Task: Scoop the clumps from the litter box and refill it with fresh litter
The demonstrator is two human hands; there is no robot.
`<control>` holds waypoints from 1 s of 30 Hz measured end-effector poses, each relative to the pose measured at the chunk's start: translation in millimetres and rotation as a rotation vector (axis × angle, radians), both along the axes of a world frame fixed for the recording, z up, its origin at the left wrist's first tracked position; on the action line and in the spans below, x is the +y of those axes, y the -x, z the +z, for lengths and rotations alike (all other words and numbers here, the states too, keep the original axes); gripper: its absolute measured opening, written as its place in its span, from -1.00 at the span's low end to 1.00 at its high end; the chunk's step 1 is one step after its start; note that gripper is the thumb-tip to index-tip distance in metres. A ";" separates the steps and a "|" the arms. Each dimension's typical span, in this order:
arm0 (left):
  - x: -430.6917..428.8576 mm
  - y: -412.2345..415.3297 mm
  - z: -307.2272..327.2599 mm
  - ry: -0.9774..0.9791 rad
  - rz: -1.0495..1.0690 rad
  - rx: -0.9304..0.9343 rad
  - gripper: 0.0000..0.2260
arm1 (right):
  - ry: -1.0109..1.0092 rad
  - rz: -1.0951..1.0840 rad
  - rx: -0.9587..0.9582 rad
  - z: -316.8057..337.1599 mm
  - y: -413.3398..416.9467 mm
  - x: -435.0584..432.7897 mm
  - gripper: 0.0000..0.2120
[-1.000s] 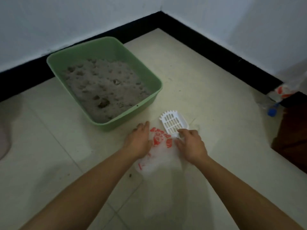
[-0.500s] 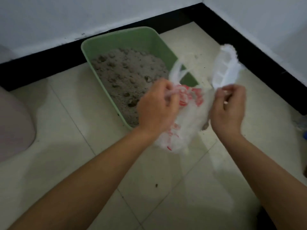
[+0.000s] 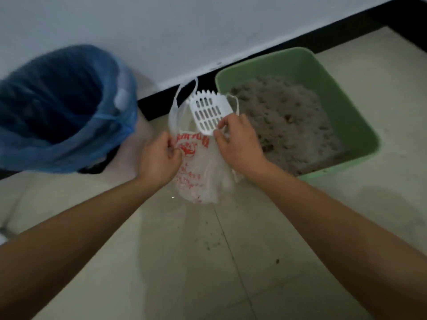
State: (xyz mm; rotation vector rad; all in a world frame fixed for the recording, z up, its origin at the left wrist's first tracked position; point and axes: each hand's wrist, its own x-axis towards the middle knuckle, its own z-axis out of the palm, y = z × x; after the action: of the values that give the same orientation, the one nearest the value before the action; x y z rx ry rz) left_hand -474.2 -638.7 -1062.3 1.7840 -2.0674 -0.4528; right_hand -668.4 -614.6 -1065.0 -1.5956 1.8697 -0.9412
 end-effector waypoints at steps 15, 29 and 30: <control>92.1 -90.2 -28.9 -0.160 0.517 0.053 -0.89 | -0.210 0.444 0.587 -69.0 -43.7 44.9 -0.60; 67.9 -74.1 -7.9 -0.172 0.547 0.370 -0.58 | -0.346 0.558 0.537 -63.9 -59.9 38.2 -0.62; 67.3 -73.3 -7.8 -0.173 0.540 0.391 -0.58 | -0.308 0.527 0.565 -62.3 -57.6 36.7 -0.60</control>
State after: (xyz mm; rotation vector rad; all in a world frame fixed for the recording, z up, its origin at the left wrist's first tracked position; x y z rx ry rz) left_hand -400.8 -571.3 -1070.1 2.0533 -1.2554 -0.7573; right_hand -610.8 -577.8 -1127.3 -2.1311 1.6595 0.0328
